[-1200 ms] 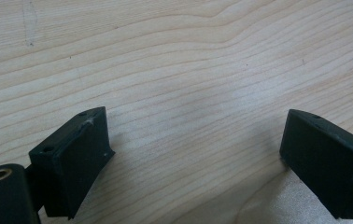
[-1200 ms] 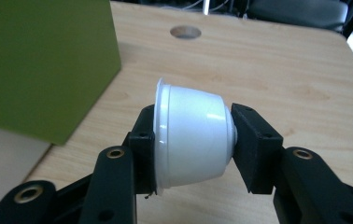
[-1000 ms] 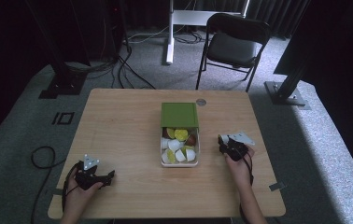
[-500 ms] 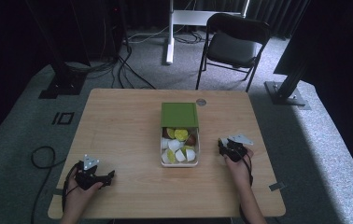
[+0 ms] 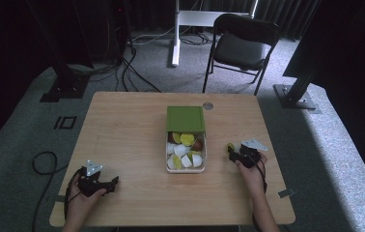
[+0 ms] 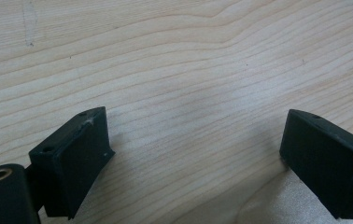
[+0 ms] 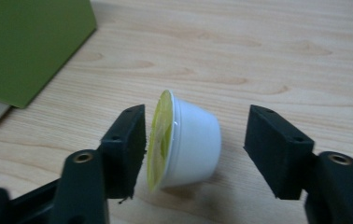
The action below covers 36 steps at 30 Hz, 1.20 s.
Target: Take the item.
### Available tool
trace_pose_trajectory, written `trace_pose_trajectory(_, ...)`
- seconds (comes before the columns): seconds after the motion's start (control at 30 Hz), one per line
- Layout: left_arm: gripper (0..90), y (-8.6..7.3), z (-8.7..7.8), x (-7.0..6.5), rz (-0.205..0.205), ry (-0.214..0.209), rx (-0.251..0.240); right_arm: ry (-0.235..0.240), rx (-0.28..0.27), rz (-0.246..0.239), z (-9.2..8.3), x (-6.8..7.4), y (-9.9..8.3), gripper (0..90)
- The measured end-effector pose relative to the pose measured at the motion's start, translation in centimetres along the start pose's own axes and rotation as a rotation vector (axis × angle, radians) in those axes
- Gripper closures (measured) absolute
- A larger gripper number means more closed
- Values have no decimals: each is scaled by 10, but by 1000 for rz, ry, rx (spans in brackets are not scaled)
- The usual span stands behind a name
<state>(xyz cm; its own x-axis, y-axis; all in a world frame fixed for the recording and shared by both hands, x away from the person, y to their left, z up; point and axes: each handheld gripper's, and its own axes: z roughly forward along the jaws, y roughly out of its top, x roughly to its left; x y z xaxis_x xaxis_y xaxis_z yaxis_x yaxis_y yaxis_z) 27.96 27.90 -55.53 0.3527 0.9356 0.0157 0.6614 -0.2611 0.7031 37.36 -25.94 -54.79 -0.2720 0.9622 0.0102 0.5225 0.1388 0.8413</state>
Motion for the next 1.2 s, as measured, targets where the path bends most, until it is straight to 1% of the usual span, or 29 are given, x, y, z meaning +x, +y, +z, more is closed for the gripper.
trace_pose_trajectory(0.07, 95, 0, 0, 0, 0, 0, 0, 24, -22, 12, -5, -3, 1, 295)
trace_pose_trajectory(0.1, 95, 0, 0, 0, 0, 0, 0, 34, -32, 15, -8, -4, 1, 283)
trace_pose_trajectory(0.13, 95, 0, 0, 0, 0, 0, 0, 34, -32, 15, -8, -4, 1, 283)
trace_pose_trajectory(0.2, 95, 0, 0, 0, 0, 0, 0, 67, -36, -5, -14, -7, 1, 221)
trace_pose_trajectory(0.23, 95, 0, 0, 0, 0, 0, 0, 85, -33, -36, -18, -9, -1, 205)
trace_pose_trajectory(0.27, 95, 0, 0, 0, 0, 0, 0, 94, -16, -56, -20, -9, -2, 193)
trace_pose_trajectory(0.33, 95, 0, 0, 0, 1, 0, 1, 112, -3, -103, -22, -9, -5, 178)
trace_pose_trajectory(0.37, 95, 0, 0, 0, 0, 0, 1, 112, -3, -103, -22, -9, -5, 178)
trace_pose_trajectory(0.4, 95, 0, 0, 0, 0, 0, 0, 168, 16, -141, -26, -9, -7, 178)
trace_pose_trajectory(0.43, 95, 0, 0, 0, 0, 0, 0, 168, 16, -141, -26, -9, -7, 178)
trace_pose_trajectory(0.47, 95, 0, 0, 0, 0, 0, 1, 207, 38, -198, -29, -8, -10, 178)
trace_pose_trajectory(0.5, 95, 0, 0, 0, 0, 0, 0, 207, 38, -198, -29, -8, -10, 178)
trace_pose_trajectory(0.53, 95, 0, 0, 0, 0, 0, 0, 215, 44, -217, -31, -7, -11, 178)
trace_pose_trajectory(0.7, 95, 0, 0, 0, 0, 0, 0, 242, 25, -213, -38, -8, -12, 178)
trace_pose_trajectory(0.77, 95, 0, 0, 0, 0, 0, 0, 252, 31, -219, -41, -10, -13, 178)
trace_pose_trajectory(0.83, 95, 0, 0, 0, 0, 0, 0, 257, 46, -237, -44, -12, -16, 178)
trace_pose_trajectory(0.97, 95, 0, 0, 0, 0, 0, 0, 269, 57, -255, -48, -15, -20, 178)
trace_pose_trajectory(1.0, 95, 0, 0, 0, 0, 0, 0, 283, 62, -270, -50, -16, -21, 178)
trace_pose_trajectory(1.1, 95, 0, 0, 0, 0, 0, 0, 293, 68, -280, -52, -17, -22, 178)
trace_pose_trajectory(1.13, 95, 0, 0, 0, 0, 0, 0, 312, 73, -298, -55, -18, -24, 178)
trace_pose_trajectory(1.2, 95, 0, 0, 0, 0, 0, 0, 325, 75, -307, -56, -17, -25, 178)
